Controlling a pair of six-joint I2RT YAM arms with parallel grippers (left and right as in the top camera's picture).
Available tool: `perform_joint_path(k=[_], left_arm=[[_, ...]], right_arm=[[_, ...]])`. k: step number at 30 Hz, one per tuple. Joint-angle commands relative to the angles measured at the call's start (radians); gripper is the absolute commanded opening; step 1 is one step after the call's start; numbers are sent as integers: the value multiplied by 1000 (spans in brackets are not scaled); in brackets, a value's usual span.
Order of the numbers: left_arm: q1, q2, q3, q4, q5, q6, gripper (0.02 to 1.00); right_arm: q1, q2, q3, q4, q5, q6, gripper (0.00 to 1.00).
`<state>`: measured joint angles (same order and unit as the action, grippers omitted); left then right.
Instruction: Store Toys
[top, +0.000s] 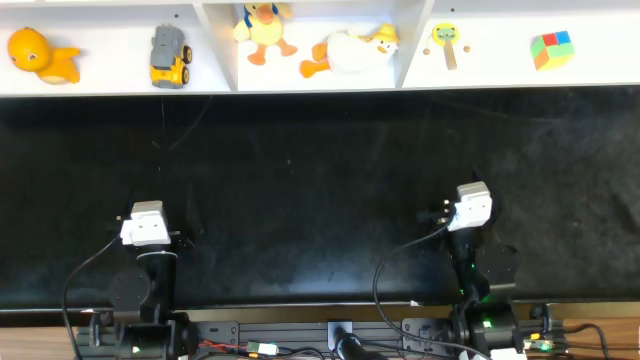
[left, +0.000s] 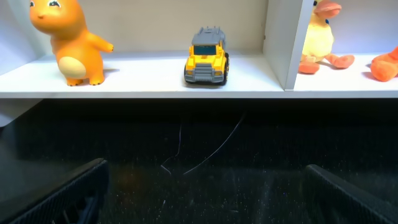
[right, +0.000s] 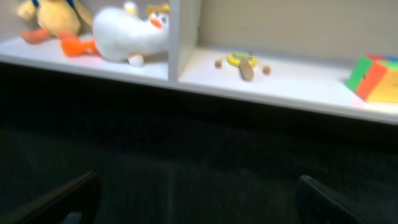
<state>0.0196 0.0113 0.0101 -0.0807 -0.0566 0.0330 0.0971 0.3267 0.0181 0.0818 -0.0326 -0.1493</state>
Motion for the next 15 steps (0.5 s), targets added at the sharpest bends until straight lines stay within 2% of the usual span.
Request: perform_joint_path(k=[1,5,15], left_arm=[[-2,-8,-2,-1,2,16,998],[-2,-8,-2,-1,2,15,998],[-2,-8,-2,-1,2,16,998]], right_arm=[[-8,-43,-13,-53,9,13,993],[-8,-116,-13,-154,42,0,996],[-25,-262,-13,-160,51,-32,996]])
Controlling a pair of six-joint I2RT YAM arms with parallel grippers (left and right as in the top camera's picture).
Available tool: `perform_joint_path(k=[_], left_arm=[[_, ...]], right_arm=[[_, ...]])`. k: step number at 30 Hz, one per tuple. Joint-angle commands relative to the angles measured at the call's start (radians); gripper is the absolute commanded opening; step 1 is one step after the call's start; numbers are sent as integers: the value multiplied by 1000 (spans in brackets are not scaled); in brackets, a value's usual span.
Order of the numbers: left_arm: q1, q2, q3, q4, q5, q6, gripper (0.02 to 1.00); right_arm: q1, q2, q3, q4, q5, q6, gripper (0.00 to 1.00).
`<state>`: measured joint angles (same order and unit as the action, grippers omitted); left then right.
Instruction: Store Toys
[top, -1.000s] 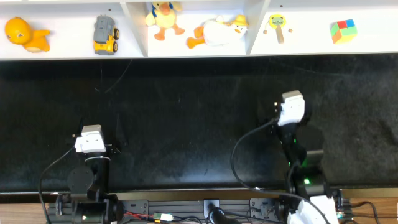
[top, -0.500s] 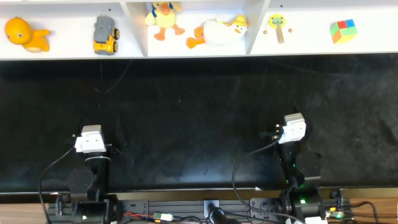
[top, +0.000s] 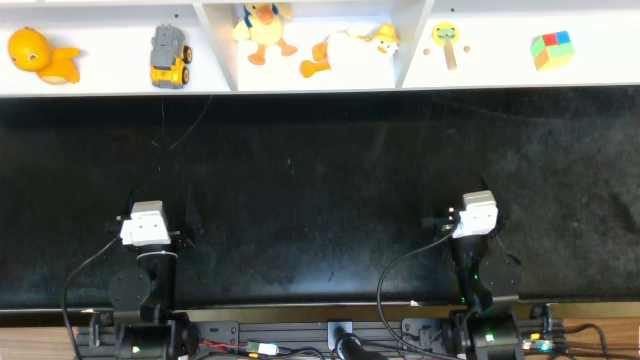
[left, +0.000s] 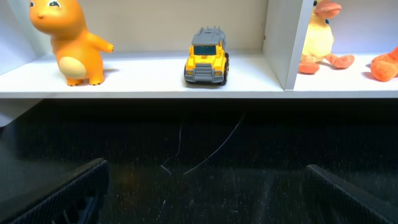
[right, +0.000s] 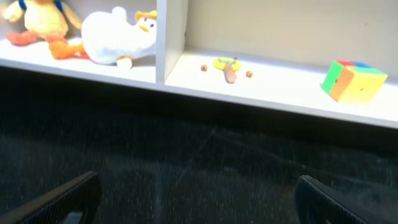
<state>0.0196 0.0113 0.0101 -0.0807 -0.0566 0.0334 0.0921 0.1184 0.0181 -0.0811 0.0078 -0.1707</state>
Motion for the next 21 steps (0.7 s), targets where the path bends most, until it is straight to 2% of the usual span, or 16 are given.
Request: perform_joint_path(k=[1,3,6,9,14,17,21], left_arm=[[-2,-8,-2,-1,2,15,998],[-2,-8,-2,-1,2,15,998],[-2,-8,-2,-1,2,15,998],[-2,-8,-2,-1,2,15,998],[-2,-8,-2,-1,2,15,998],[-2,-8,-2,-1,2,15,998],[-2,-8,-2,-1,2,15,998]], right_arm=[[-31,-70,-13,3,8,-10,996],[-57,-97,-13,3,-7,-9,996],[-135,-115,-14,22,-100,-9,993],[-161,-115,-14,23,-151,-8,996],[-156,-115,-14,26,-145,25,996],[-156,-115,-14,25,-134,147,996],[-156,-115,-14,6,-29,288,993]])
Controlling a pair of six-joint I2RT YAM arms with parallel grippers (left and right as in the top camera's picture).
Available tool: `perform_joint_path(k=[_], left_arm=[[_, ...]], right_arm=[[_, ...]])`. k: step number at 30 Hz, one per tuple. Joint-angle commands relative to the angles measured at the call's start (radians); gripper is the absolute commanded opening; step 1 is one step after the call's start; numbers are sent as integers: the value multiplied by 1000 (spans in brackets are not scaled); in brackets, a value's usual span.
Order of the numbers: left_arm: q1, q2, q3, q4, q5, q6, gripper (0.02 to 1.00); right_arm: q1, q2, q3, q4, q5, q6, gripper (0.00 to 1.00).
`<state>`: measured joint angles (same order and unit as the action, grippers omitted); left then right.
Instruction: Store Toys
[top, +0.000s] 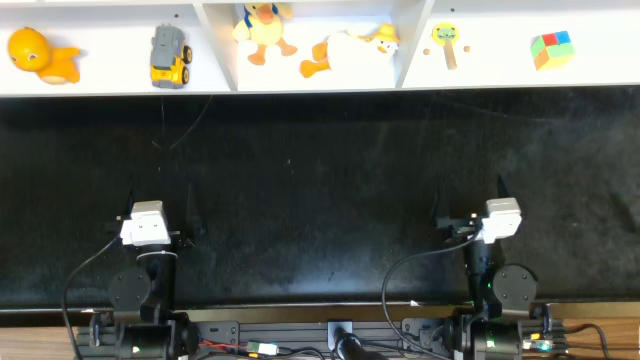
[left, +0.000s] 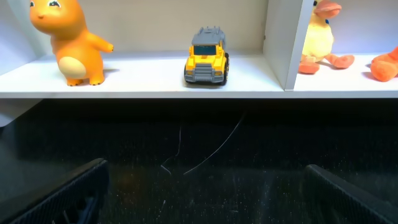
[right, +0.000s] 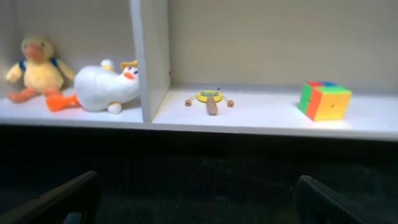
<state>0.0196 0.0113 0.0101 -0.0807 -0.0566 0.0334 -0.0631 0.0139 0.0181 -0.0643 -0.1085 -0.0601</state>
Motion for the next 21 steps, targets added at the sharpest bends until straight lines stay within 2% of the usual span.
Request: perform_joint_path(k=[1,21], left_arm=[[-2,-8,-2,-1,2,15,998],[-2,-8,-2,-1,2,15,998]], right_arm=[[-1,-11,-14,-14,100,201,993],[13,-11,-14,-13,99,214,996]])
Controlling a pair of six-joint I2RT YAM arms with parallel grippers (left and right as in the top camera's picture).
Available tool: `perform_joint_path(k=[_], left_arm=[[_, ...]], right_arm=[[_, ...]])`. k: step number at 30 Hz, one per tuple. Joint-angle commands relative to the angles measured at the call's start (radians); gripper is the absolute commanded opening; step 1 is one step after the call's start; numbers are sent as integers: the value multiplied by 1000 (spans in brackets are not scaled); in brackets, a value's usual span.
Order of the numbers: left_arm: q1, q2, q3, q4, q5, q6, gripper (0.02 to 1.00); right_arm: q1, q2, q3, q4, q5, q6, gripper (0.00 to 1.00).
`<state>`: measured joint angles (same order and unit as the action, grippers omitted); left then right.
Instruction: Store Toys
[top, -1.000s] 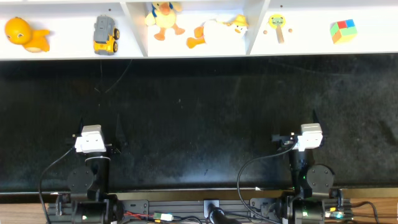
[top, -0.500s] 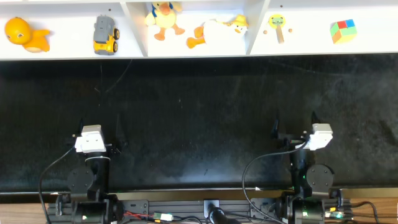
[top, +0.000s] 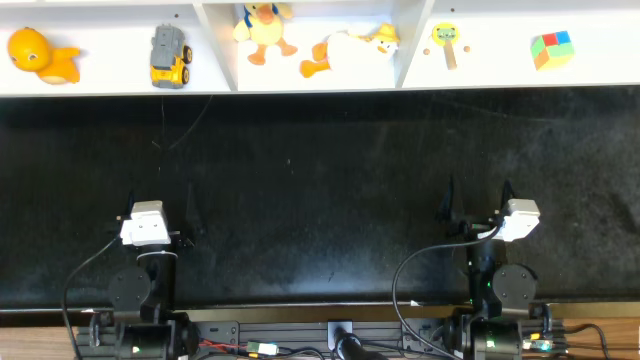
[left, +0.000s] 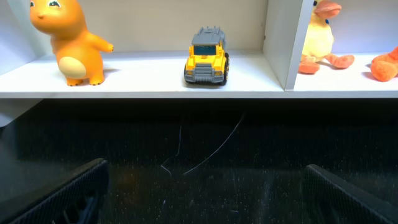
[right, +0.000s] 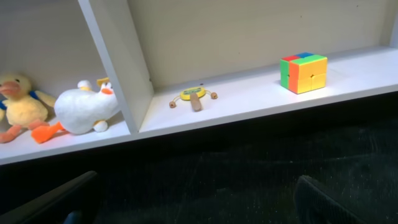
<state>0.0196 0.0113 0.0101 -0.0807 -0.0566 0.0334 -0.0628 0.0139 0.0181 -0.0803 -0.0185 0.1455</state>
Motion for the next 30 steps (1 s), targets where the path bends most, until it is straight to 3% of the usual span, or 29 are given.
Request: perform_joint_path(k=[1,30], left_arm=[[-2,-8,-2,-1,2,15,998],[-2,-8,-2,-1,2,15,998]], right_arm=[[13,-10,-13,3,9,8,993],[30,-10,-13,3,11,8,993]])
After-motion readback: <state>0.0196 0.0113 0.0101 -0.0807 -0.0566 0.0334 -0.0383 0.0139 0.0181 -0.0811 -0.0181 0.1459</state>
